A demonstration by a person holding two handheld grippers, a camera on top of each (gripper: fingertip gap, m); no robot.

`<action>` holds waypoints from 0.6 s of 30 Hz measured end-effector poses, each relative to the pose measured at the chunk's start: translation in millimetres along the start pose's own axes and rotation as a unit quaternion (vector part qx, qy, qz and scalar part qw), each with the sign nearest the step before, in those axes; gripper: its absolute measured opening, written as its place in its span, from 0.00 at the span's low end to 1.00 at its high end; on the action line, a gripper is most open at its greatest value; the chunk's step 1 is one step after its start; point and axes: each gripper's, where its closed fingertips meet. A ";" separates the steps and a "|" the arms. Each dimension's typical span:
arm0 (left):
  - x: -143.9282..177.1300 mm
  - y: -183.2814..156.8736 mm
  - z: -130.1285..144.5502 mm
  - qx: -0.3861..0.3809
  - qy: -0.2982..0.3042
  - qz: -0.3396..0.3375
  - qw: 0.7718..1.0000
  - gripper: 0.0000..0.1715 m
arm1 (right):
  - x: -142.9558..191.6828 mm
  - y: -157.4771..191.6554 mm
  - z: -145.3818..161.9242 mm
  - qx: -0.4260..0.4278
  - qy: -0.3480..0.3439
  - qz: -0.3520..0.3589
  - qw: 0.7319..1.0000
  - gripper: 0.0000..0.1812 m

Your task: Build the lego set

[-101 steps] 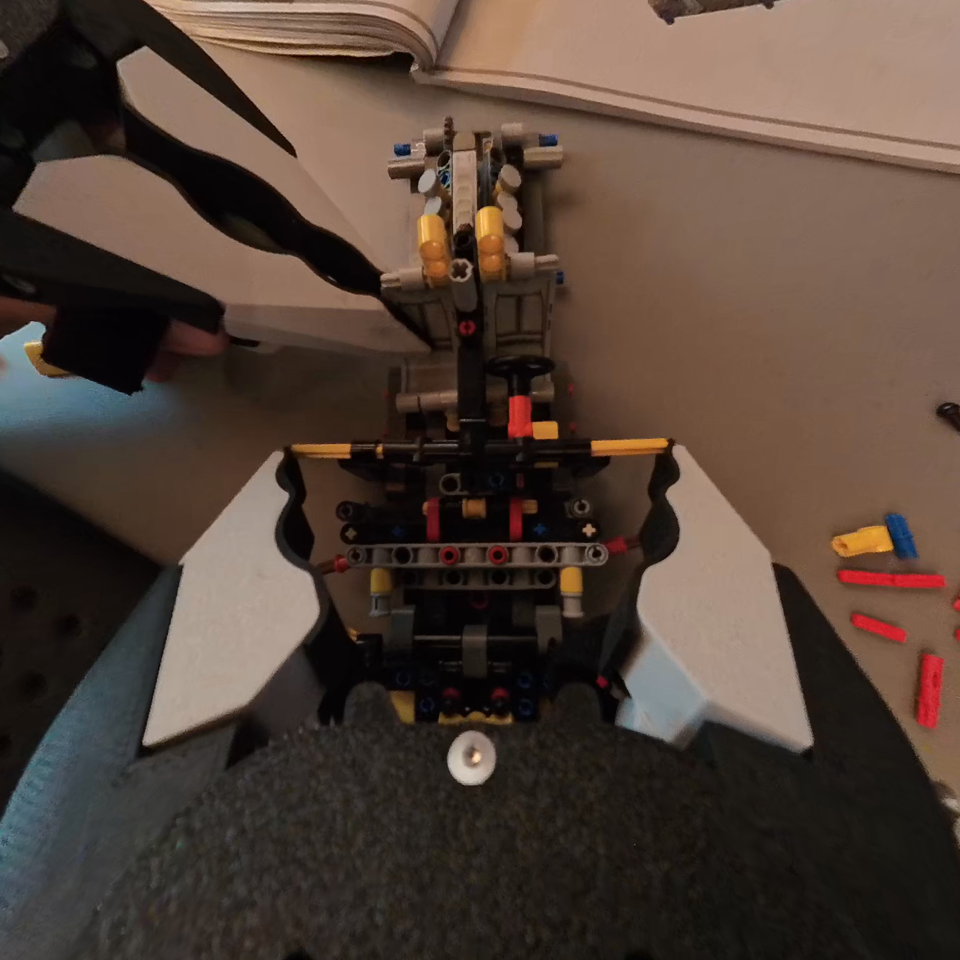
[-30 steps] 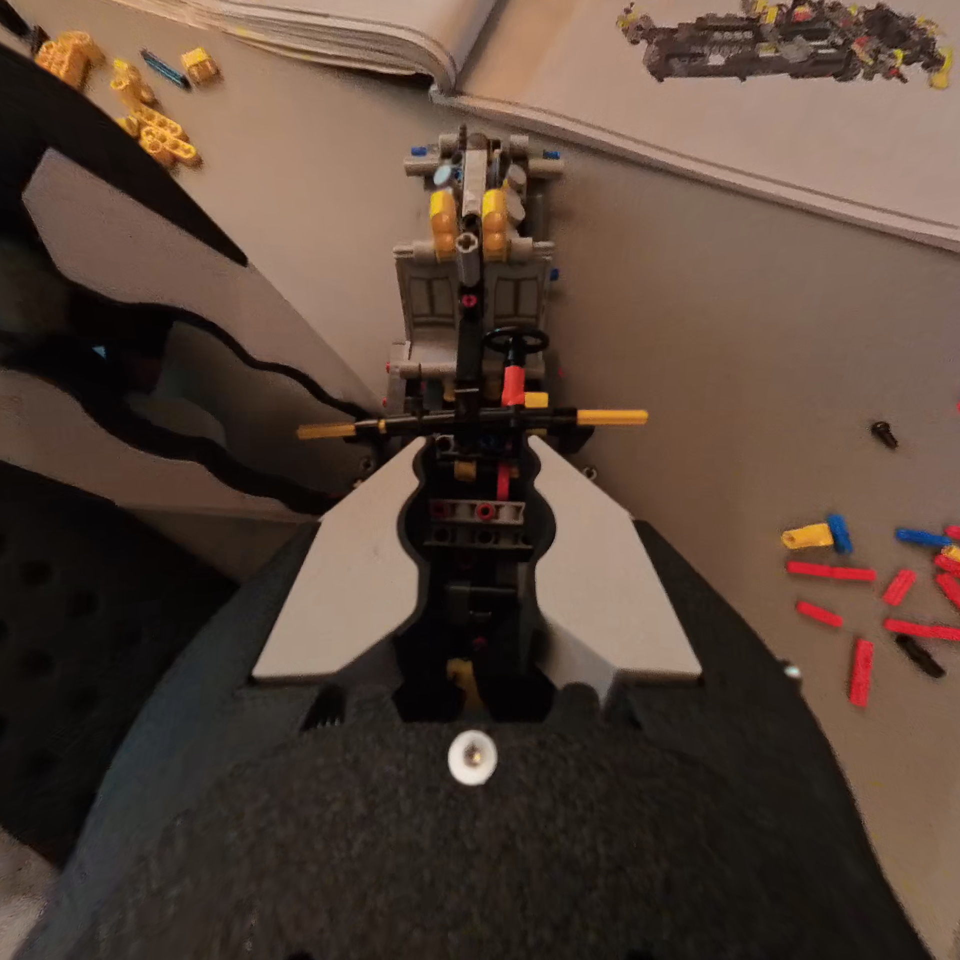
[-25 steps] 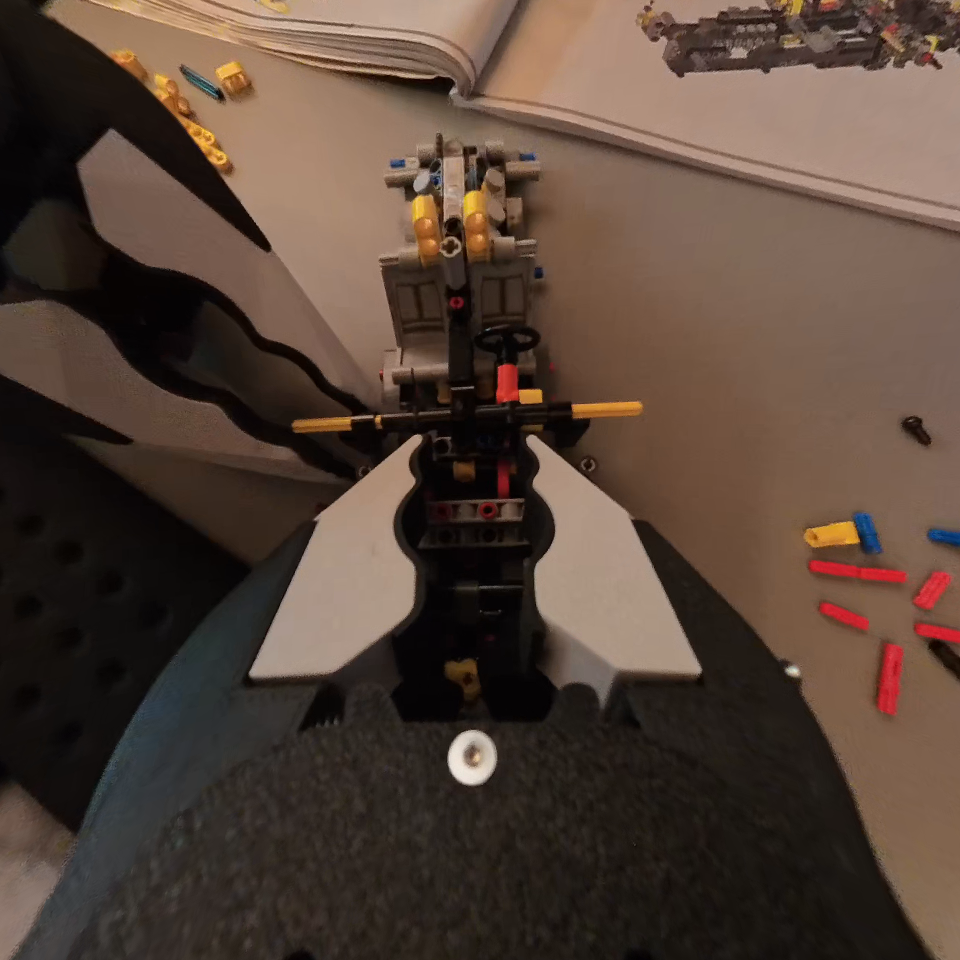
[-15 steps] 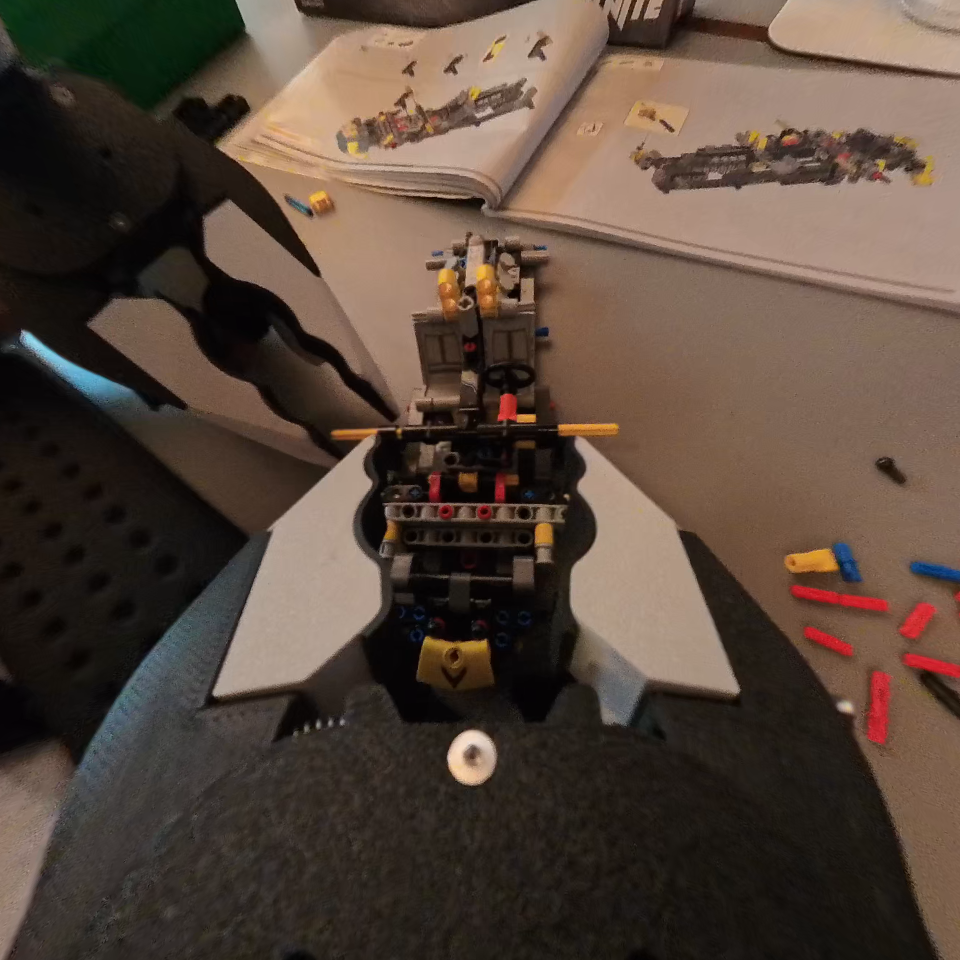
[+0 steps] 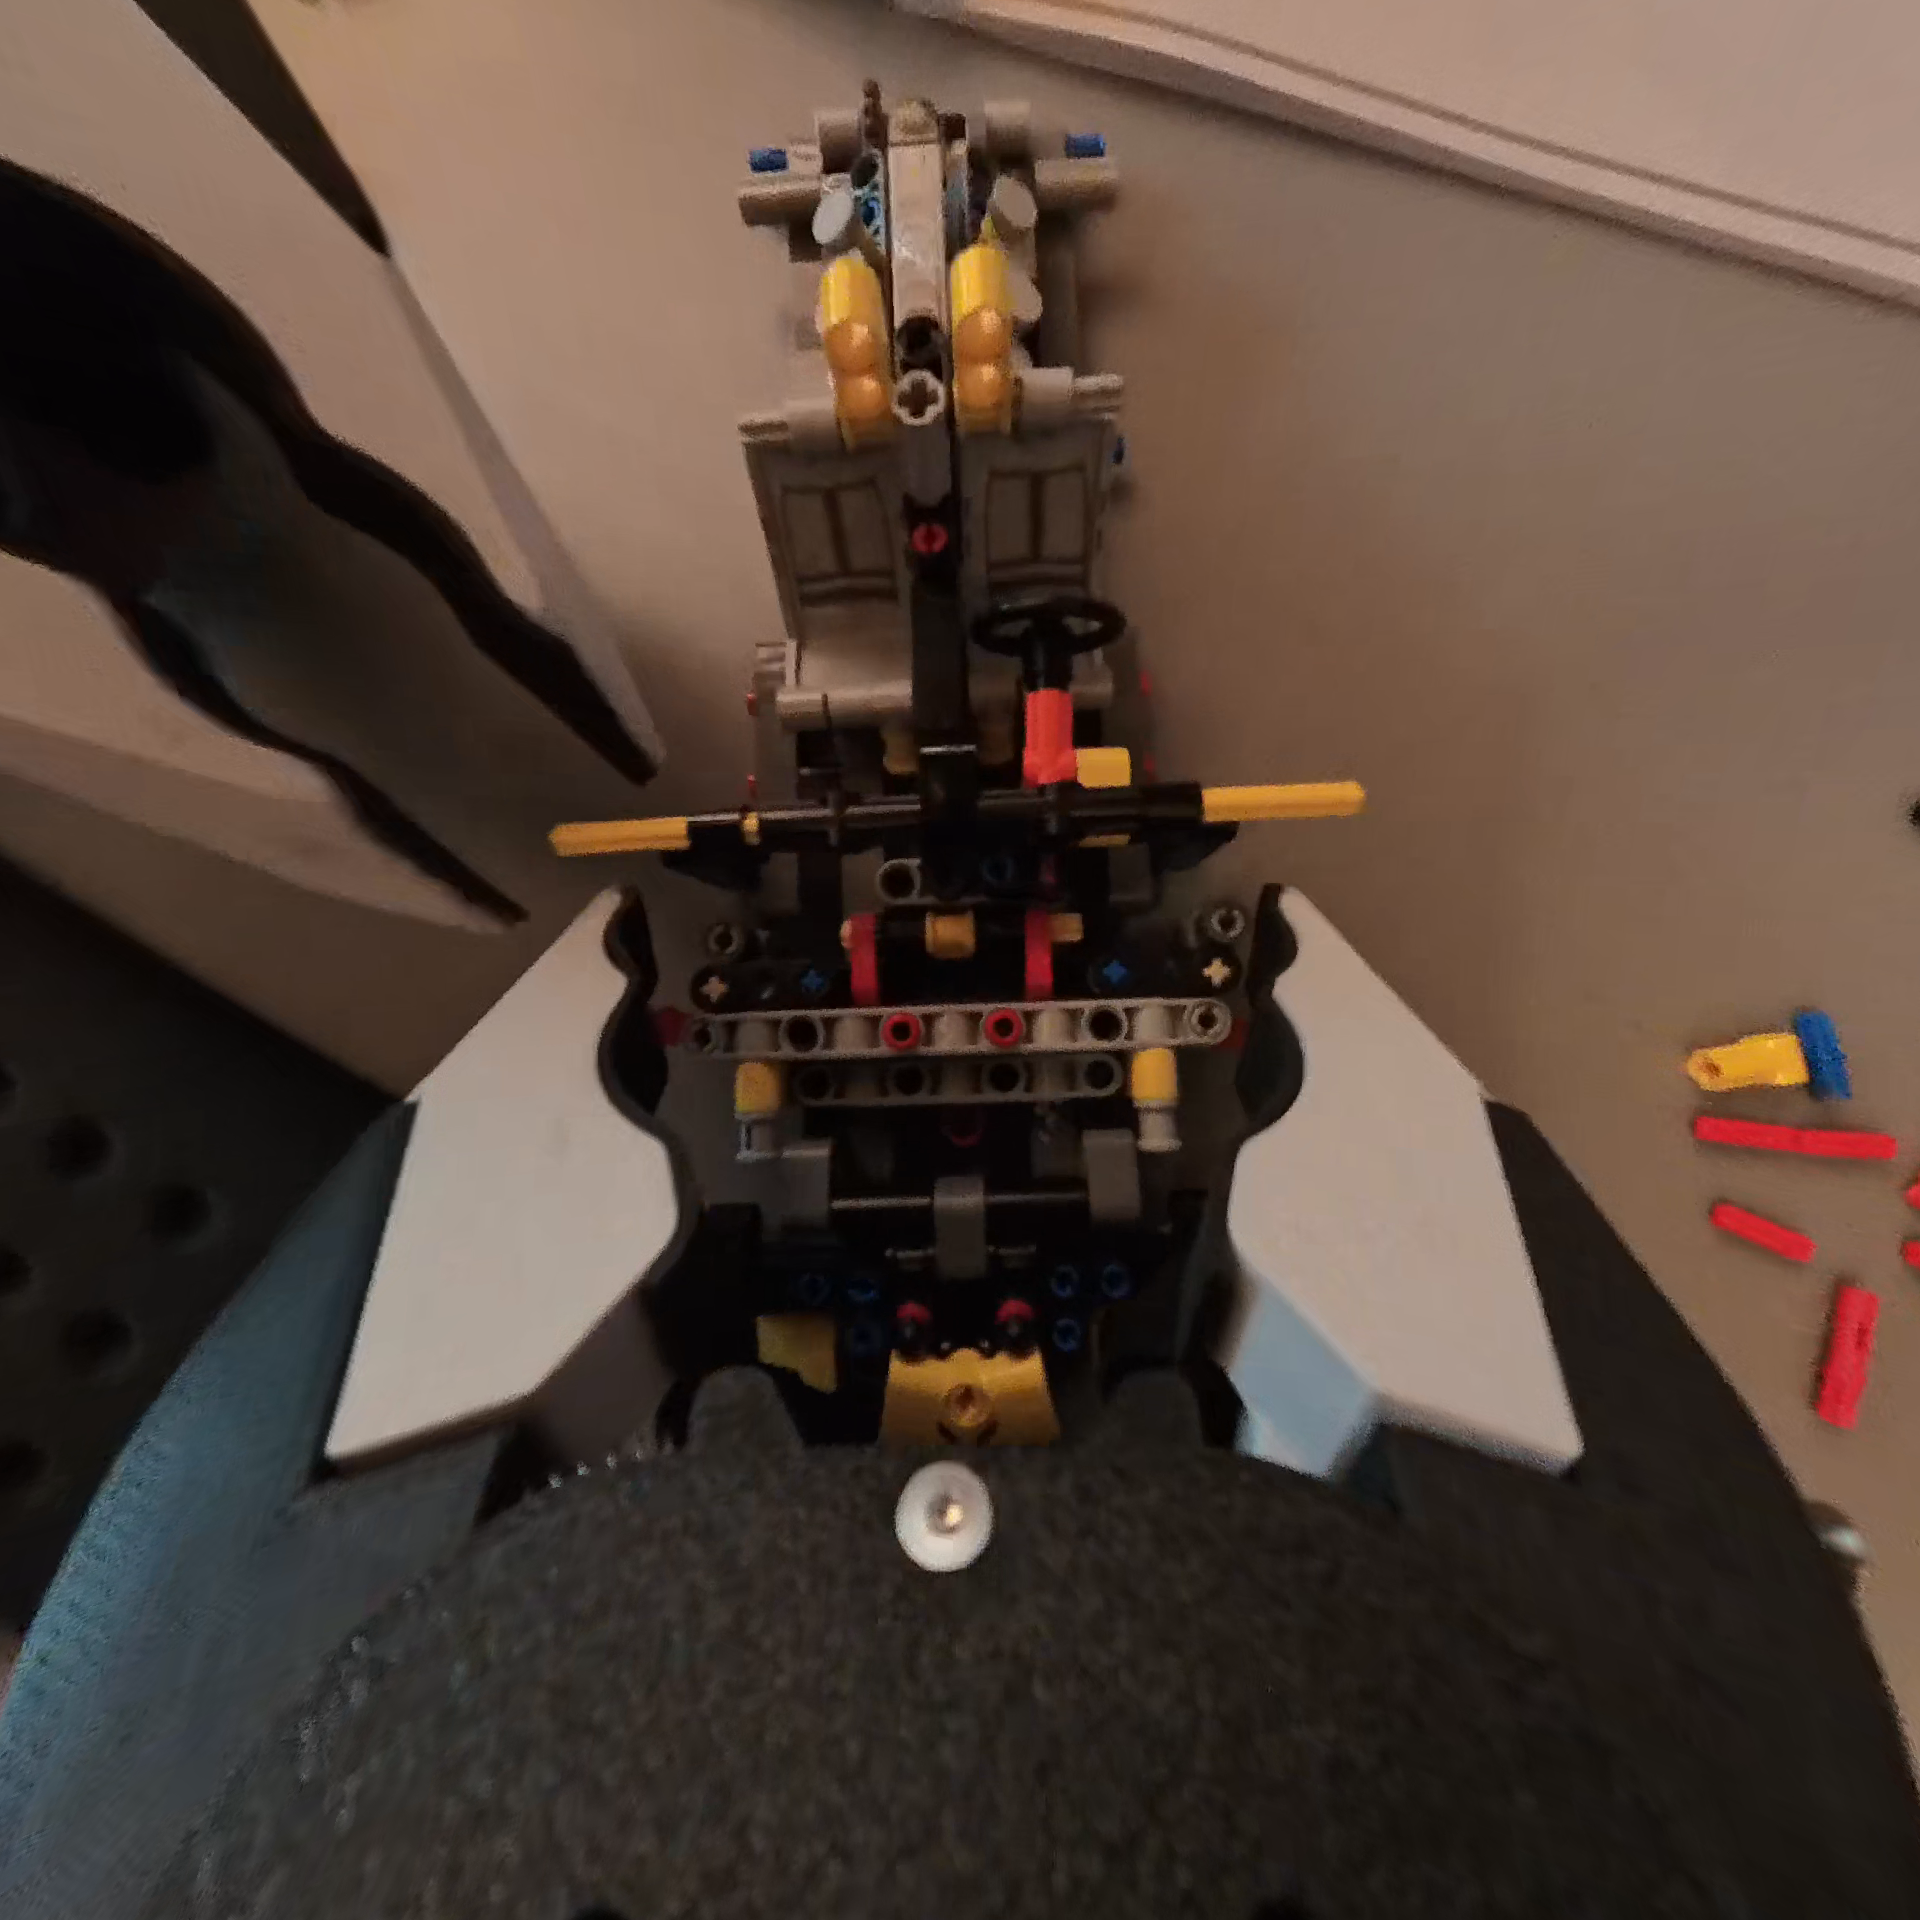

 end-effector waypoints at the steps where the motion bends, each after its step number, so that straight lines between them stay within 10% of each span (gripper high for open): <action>1: -2.0 0.6 3.3 0.008 0.009 0.000 1.000 0.08 | -0.8 1.0 -1.4 -0.001 -0.003 -0.002 1.000 0.61; 18: 2.9 7.4 4.1 0.032 0.007 -0.005 0.999 0.03 | -3.6 -5.0 -5.8 -0.024 -0.014 -0.015 1.000 0.54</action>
Point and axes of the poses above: each gripper's, where its closed fingertips meet, x back along the fingers, z out of its underside, y = z × x across the jaws, and after that the axes turned 12 degrees about -y, right-handed
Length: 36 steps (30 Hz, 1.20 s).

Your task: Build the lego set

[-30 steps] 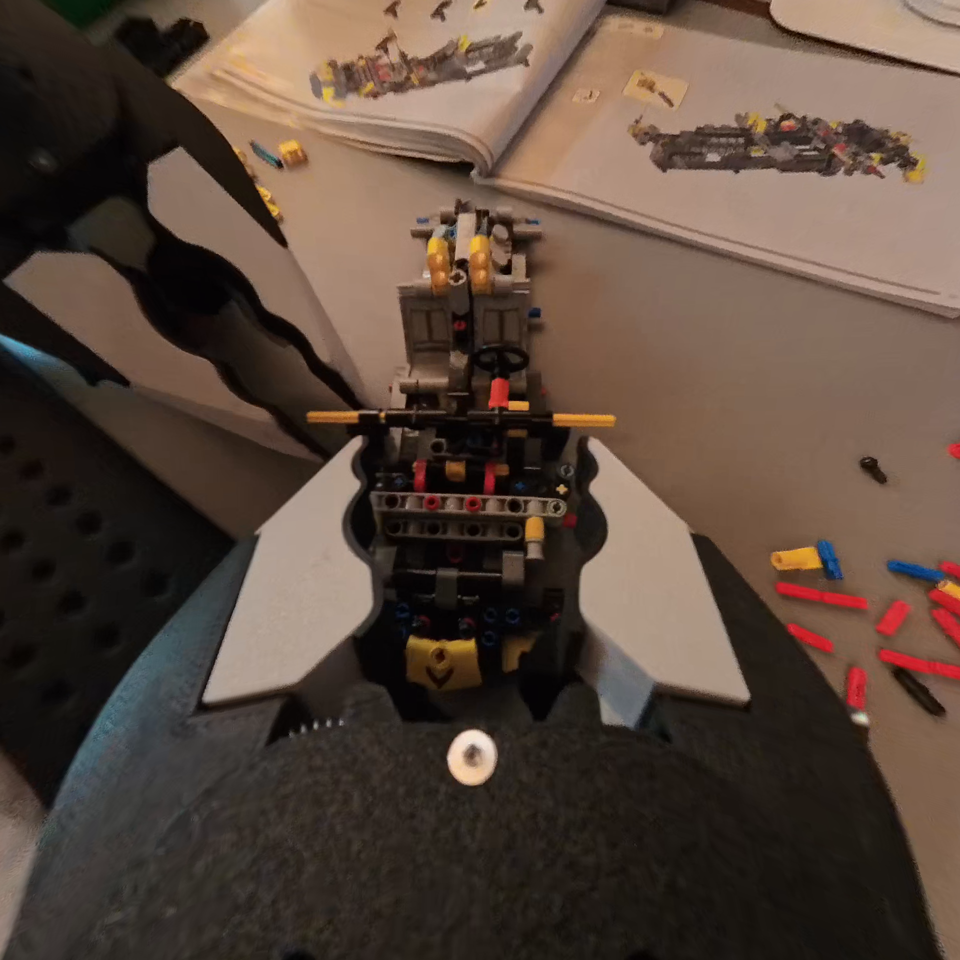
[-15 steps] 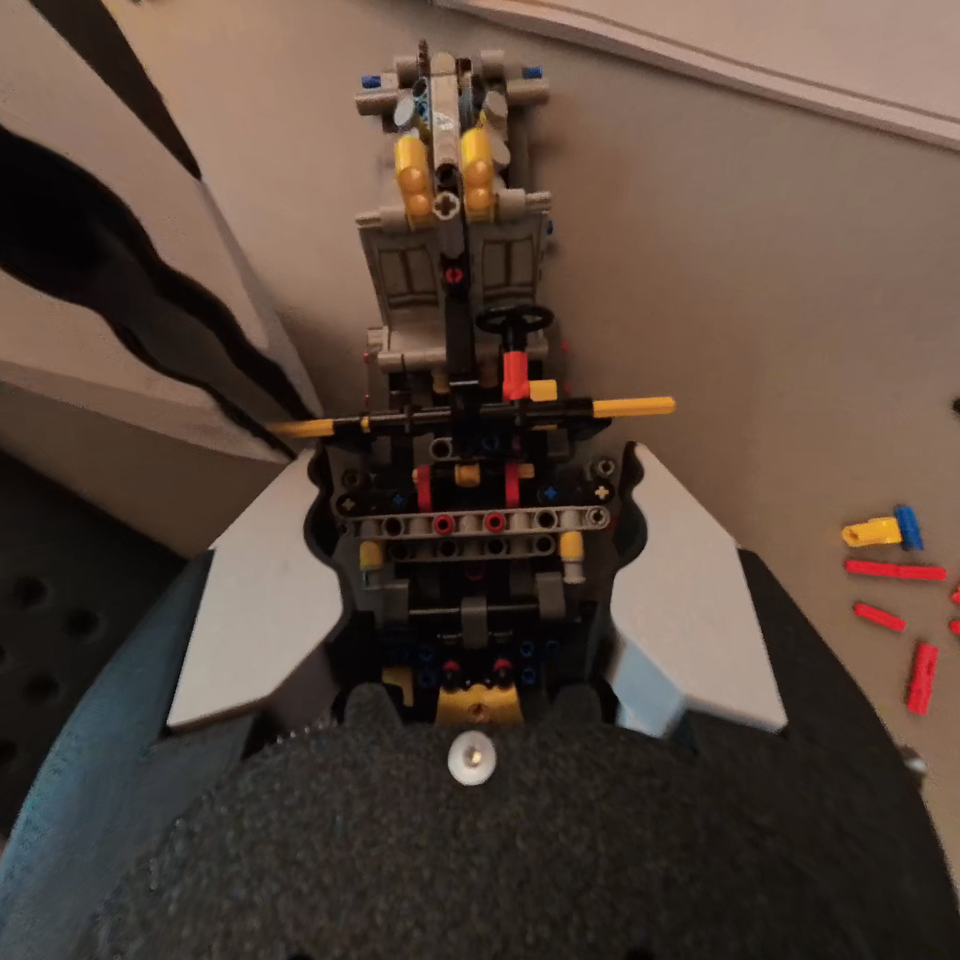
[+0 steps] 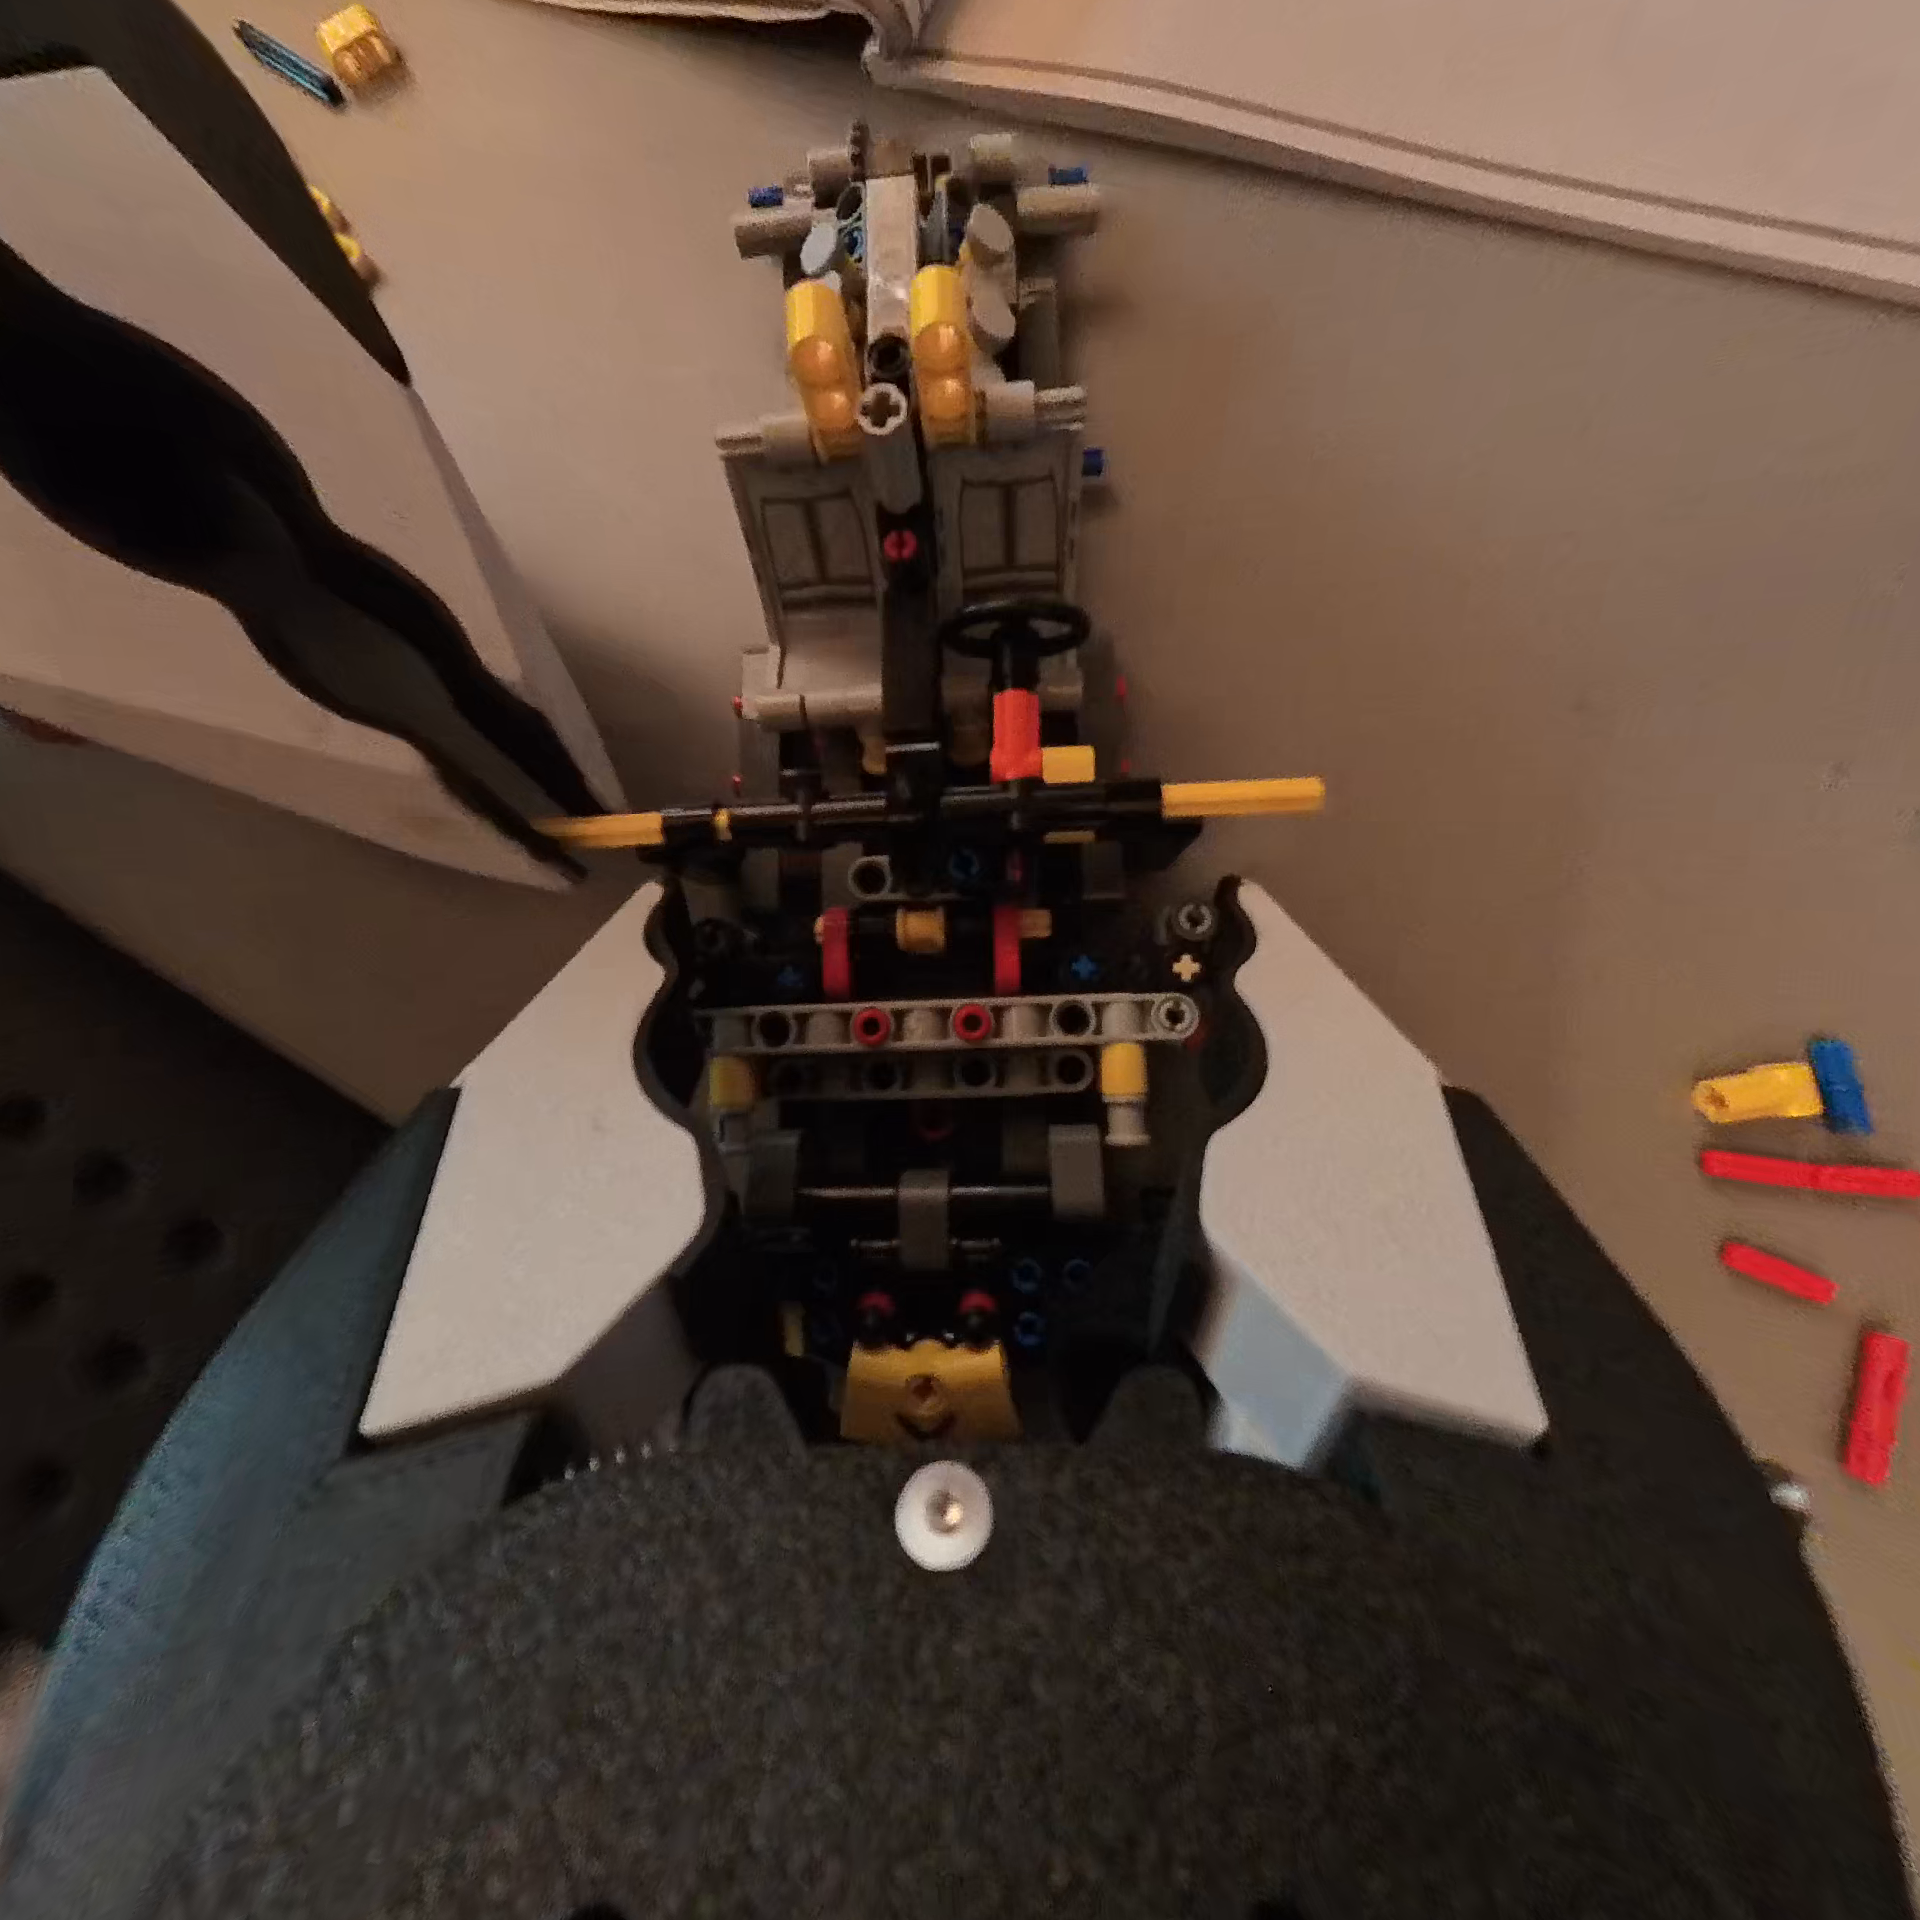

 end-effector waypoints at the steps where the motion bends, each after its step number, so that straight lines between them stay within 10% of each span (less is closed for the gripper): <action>1: 2.4 0.0 0.9 0.002 0.003 0.004 1.000 0.04 | 0.2 0.1 -0.1 0.001 -0.001 -0.001 1.000 0.54; 12: 21.6 9.3 7.8 0.026 0.005 -0.019 0.999 0.16 | 9.3 7.0 -8.5 -0.061 -0.026 -0.081 0.994 0.54; 20: 12.8 10.4 -59.1 0.236 -0.218 0.050 0.946 0.53 | 33.0 14.3 -47.2 -0.283 -0.126 -0.256 0.916 0.54; 27: 8.2 14.9 -84.7 0.322 -0.312 0.089 0.889 0.46 | 40.6 31.7 -74.4 -0.329 -0.178 -0.341 0.862 0.54; 36: 18.8 20.4 -95.7 0.307 -0.326 0.086 0.890 0.45 | 33.9 48.7 -84.5 -0.330 -0.182 -0.387 0.842 0.54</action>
Point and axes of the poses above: each gripper's, where its closed fingertips meet, x back along the fingers, z out of its underside, y = z × x across the jaws, and after that the axes turned 12 degrees about -y, right-handed
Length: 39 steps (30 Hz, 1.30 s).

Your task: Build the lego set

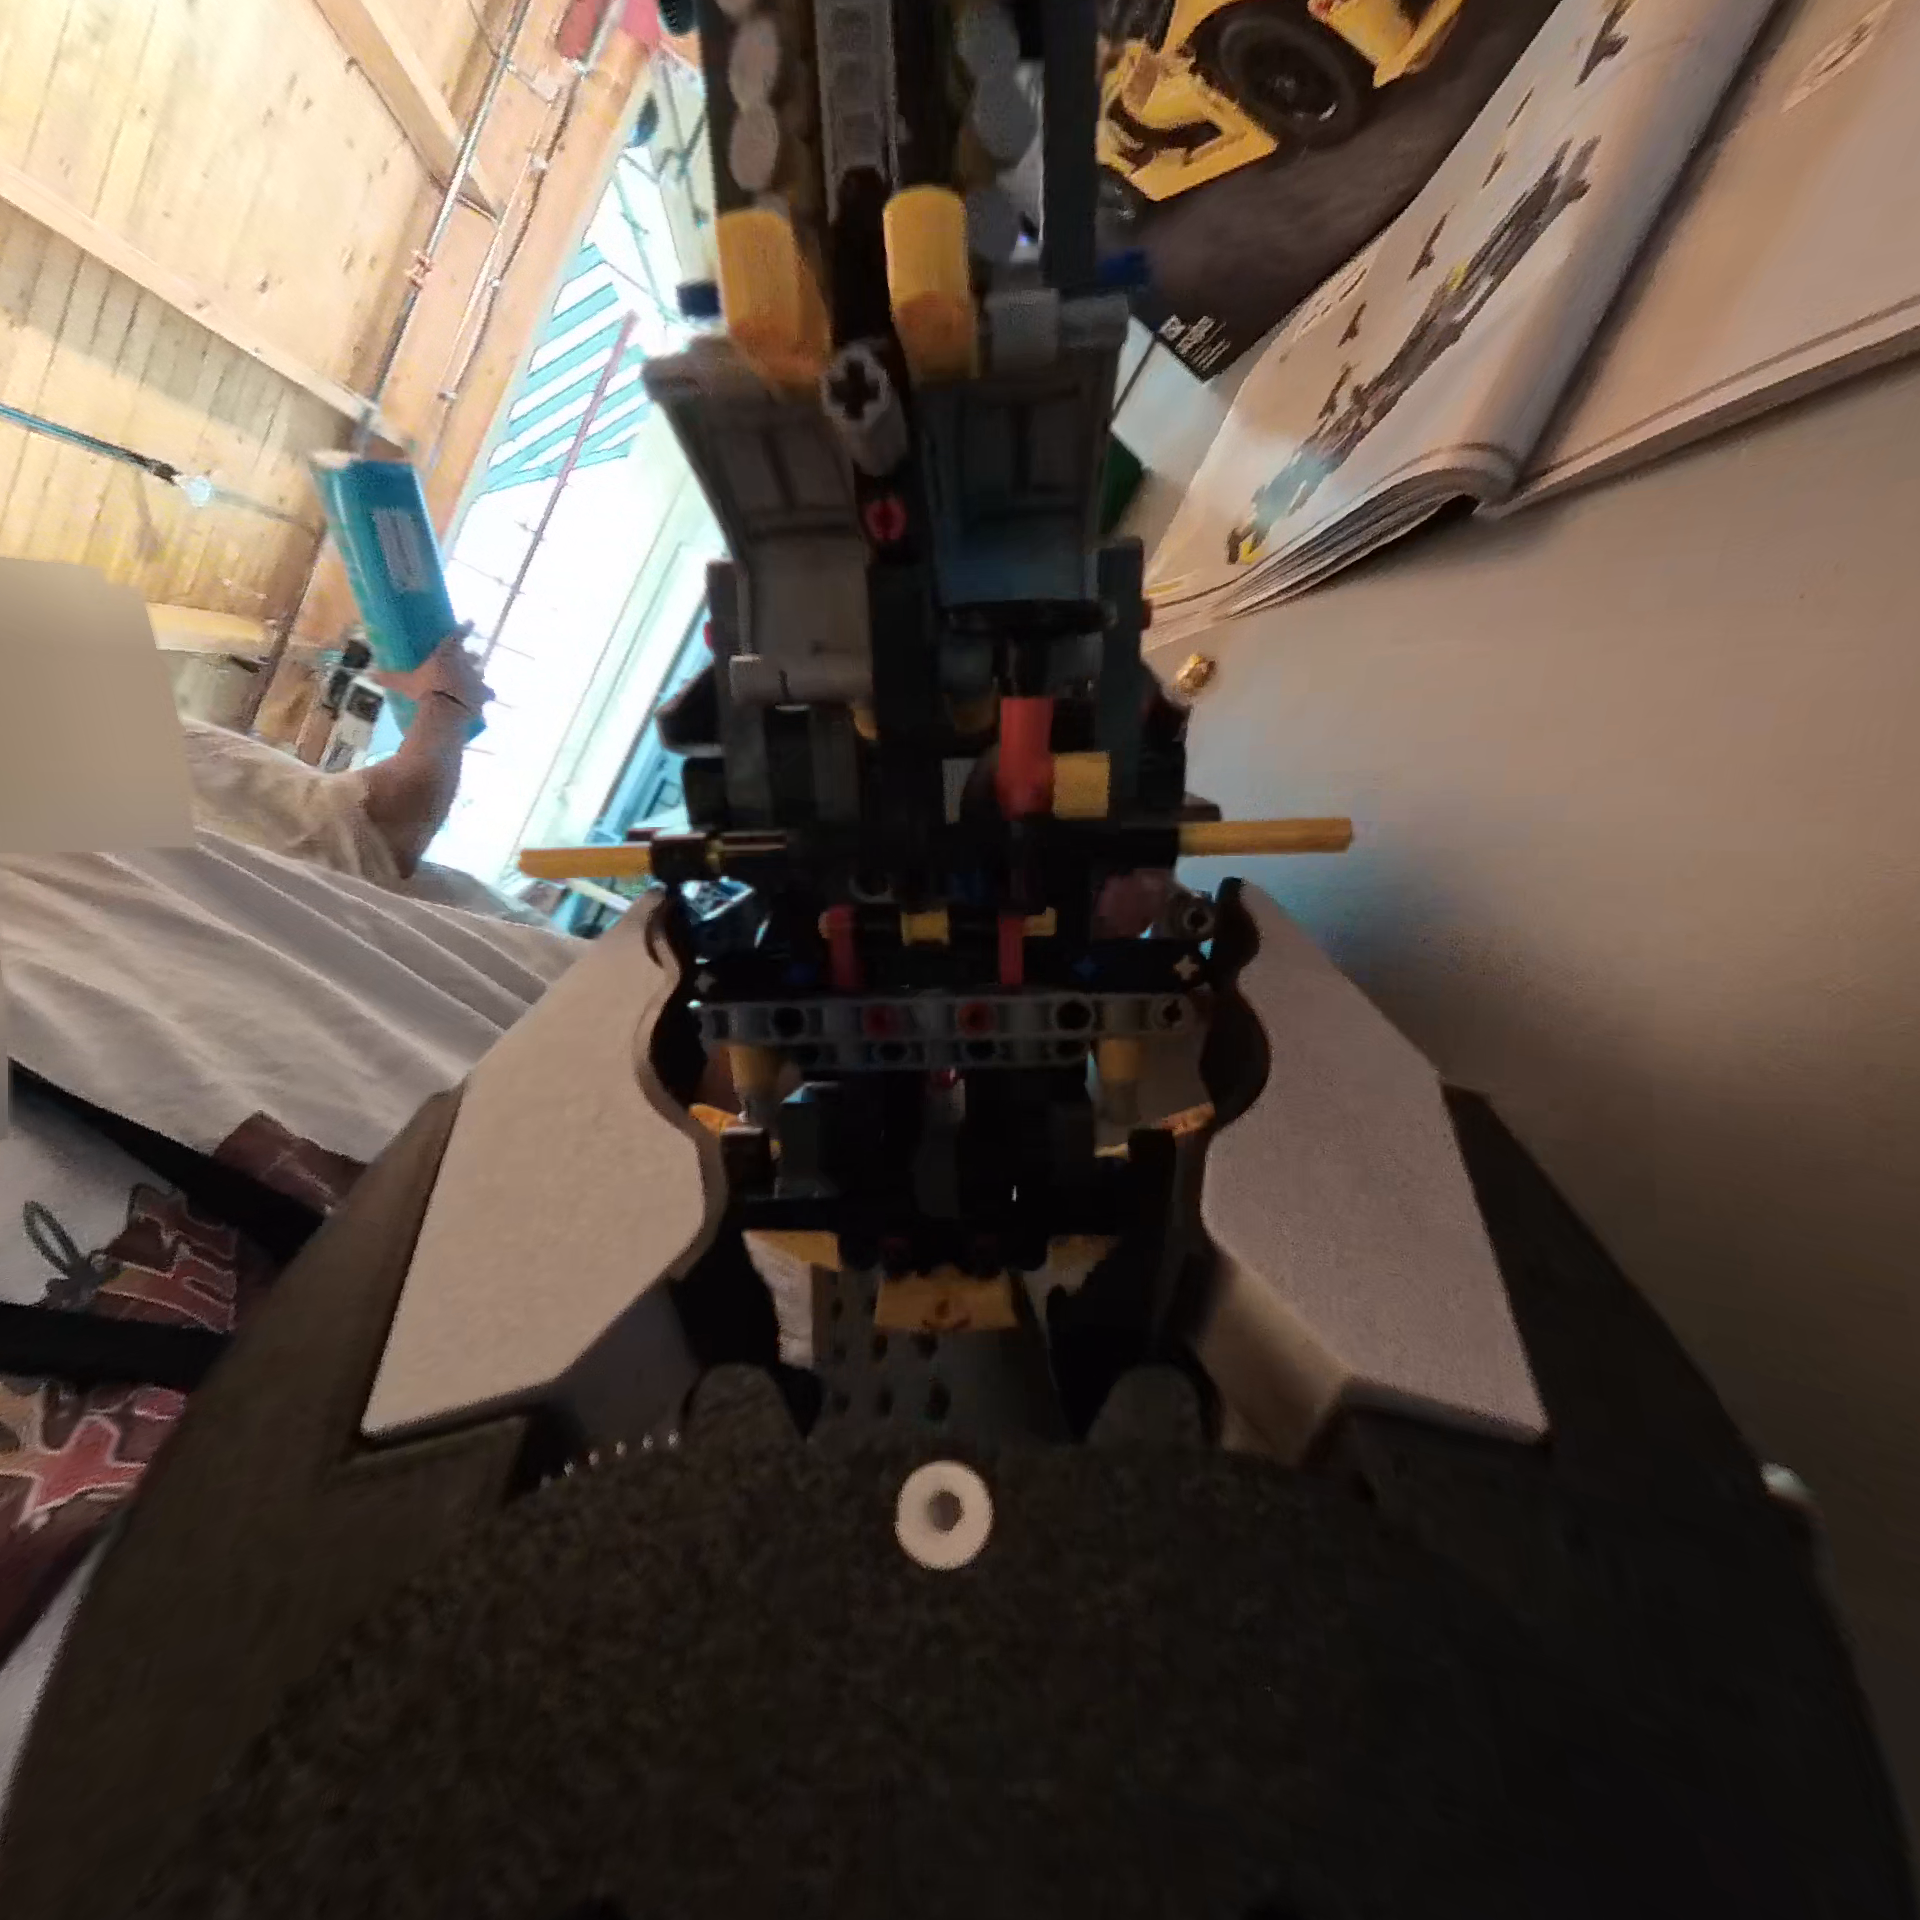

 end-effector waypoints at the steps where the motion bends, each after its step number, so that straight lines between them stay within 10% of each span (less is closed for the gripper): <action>1: 0.0 0.8 -0.6 -0.004 -0.001 -0.003 1.000 0.45 | -1.2 -0.5 0.6 -0.004 0.002 -0.002 1.000 0.54; 11: 1.3 1.8 -0.6 -0.070 -0.022 -0.017 0.997 0.44 | -5.5 10.5 -14.4 0.032 -0.066 -0.031 0.997 0.64; 39: -2.4 -8.9 2.8 -0.149 -0.018 -0.007 0.989 0.44 | -3.4 14.3 -12.5 0.098 -0.065 -0.028 0.993 0.52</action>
Point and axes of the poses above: each gripper's, where its closed fingertips meet, x back along the fingers, z out of its underside, y = z × x across the jaws, and after that the axes turned 12 degrees about -y, right-handed
